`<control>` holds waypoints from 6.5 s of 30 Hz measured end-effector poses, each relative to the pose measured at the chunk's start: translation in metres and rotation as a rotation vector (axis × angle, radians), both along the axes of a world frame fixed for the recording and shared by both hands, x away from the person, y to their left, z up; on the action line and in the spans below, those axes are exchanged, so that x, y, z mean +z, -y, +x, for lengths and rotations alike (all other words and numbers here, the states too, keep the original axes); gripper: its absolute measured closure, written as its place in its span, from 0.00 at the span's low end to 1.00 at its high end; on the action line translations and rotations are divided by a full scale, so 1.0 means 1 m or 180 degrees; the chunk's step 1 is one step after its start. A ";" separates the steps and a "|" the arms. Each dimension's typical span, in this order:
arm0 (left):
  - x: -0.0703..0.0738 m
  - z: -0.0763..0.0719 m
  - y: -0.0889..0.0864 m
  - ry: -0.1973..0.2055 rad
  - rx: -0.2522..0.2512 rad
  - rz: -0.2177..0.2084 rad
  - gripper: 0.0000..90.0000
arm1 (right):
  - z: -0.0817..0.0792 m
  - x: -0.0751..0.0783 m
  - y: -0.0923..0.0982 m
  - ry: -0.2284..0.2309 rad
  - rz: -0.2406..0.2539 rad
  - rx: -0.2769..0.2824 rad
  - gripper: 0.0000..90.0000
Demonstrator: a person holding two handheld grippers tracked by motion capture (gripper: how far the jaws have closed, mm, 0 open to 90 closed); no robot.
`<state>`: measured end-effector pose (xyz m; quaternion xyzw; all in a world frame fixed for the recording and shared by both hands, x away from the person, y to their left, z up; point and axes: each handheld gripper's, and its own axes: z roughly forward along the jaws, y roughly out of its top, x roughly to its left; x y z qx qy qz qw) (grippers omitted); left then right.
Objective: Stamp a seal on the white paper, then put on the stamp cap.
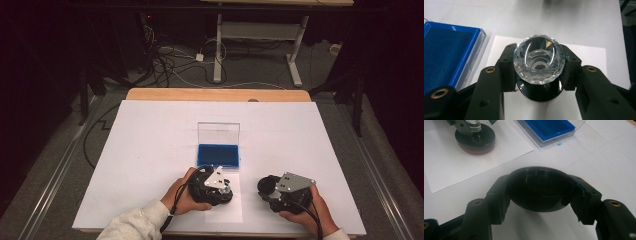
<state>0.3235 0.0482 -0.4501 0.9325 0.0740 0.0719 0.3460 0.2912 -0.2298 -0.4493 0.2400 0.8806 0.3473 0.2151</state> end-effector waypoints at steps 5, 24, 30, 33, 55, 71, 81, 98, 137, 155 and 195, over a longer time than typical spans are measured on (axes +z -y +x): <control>0.001 0.000 0.001 0.0005 -0.0013 0.0045 0.61 | 0.000 0.000 -0.001 0.0008 -0.0007 0.0008 0.43; 0.034 0.006 -0.021 0.0020 0.0180 -0.0433 0.61 | 0.001 0.000 0.002 0.0024 0.0000 -0.0005 0.43; 0.049 0.000 -0.030 0.0185 0.0219 -0.0520 0.61 | 0.000 0.002 0.000 0.0045 0.0006 -0.0013 0.43; 0.052 -0.001 -0.033 0.0225 0.0232 -0.0541 0.61 | 0.000 0.001 0.001 0.0049 0.0006 -0.0016 0.43; 0.005 -0.003 0.000 0.0150 0.0053 -0.0009 0.61 | 0.000 0.000 0.001 0.0016 -0.0009 -0.0011 0.43; -0.003 -0.005 -0.002 0.0177 0.0068 -0.0048 0.61 | -0.001 0.000 0.000 0.0004 -0.0045 0.0027 0.43; -0.004 -0.004 -0.001 0.0146 0.0081 -0.0047 0.61 | -0.001 -0.002 -0.002 -0.0021 -0.0055 0.0035 0.43; -0.006 -0.001 -0.002 0.0070 0.0064 -0.0082 0.61 | -0.001 -0.002 -0.003 -0.0036 -0.0046 0.0031 0.43; 0.066 -0.010 -0.058 0.0309 0.0287 -0.0903 0.61 | -0.001 0.002 0.001 0.0000 0.0034 0.0020 0.43; 0.068 -0.004 -0.078 0.0342 0.0434 -0.0868 0.61 | 0.001 0.006 -0.005 0.0000 0.0132 0.0042 0.43; 0.060 -0.008 -0.069 0.0339 0.0481 -0.1050 0.61 | 0.020 0.014 -0.111 -0.0150 0.0447 0.0658 0.43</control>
